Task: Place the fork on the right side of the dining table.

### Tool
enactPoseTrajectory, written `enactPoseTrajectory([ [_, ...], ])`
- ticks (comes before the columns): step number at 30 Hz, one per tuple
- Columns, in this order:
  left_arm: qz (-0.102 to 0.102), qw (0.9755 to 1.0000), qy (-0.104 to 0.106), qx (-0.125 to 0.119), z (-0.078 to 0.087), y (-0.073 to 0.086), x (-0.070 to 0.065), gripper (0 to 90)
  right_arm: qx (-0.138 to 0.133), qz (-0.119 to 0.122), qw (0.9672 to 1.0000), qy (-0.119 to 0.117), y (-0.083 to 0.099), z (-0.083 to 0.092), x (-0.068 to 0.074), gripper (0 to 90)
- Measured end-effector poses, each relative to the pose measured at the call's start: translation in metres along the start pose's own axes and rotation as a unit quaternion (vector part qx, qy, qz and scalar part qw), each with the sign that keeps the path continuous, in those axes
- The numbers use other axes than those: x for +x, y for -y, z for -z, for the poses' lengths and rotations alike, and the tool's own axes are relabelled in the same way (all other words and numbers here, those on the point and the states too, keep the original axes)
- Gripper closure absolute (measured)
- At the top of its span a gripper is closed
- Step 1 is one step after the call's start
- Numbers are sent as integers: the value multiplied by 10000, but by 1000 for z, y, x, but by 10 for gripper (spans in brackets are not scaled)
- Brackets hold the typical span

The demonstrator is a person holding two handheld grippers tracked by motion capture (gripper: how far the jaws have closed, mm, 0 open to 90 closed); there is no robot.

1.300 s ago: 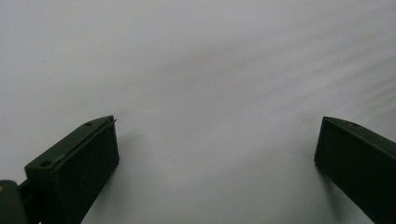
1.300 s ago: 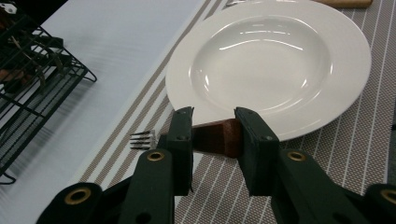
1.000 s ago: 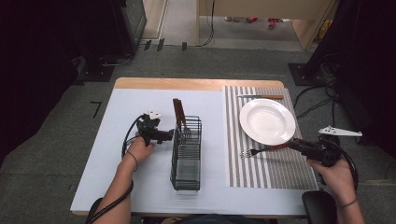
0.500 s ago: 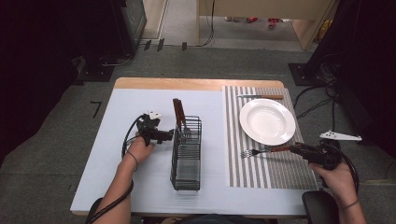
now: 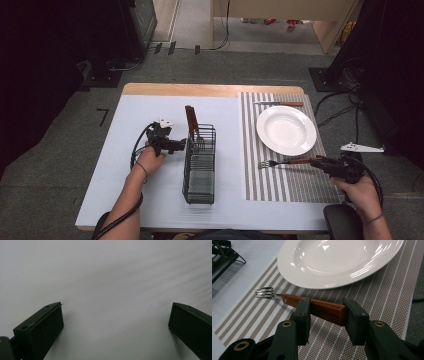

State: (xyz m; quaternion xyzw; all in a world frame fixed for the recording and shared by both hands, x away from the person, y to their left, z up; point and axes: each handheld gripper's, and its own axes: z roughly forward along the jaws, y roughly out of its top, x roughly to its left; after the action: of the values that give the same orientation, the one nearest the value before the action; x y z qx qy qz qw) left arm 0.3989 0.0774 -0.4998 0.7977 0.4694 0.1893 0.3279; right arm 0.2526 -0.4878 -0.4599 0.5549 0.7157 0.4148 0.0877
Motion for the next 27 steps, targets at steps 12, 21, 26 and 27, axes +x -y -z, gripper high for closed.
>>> enactPoseTrajectory([
  [12,0,10000,-1,1,0,0,0,0,298,-284,9991,-55,5,-9,-7,577],
  [21,0,10000,-2,1,0,0,0,0,484,-194,9986,90,7,-15,-8,558],
  [26,-1,10000,-1,1,0,0,0,0,586,-252,9978,182,8,-18,-12,565],
  [27,-2,10000,-1,3,0,0,0,0,583,-268,9978,169,9,-18,-12,565],
])
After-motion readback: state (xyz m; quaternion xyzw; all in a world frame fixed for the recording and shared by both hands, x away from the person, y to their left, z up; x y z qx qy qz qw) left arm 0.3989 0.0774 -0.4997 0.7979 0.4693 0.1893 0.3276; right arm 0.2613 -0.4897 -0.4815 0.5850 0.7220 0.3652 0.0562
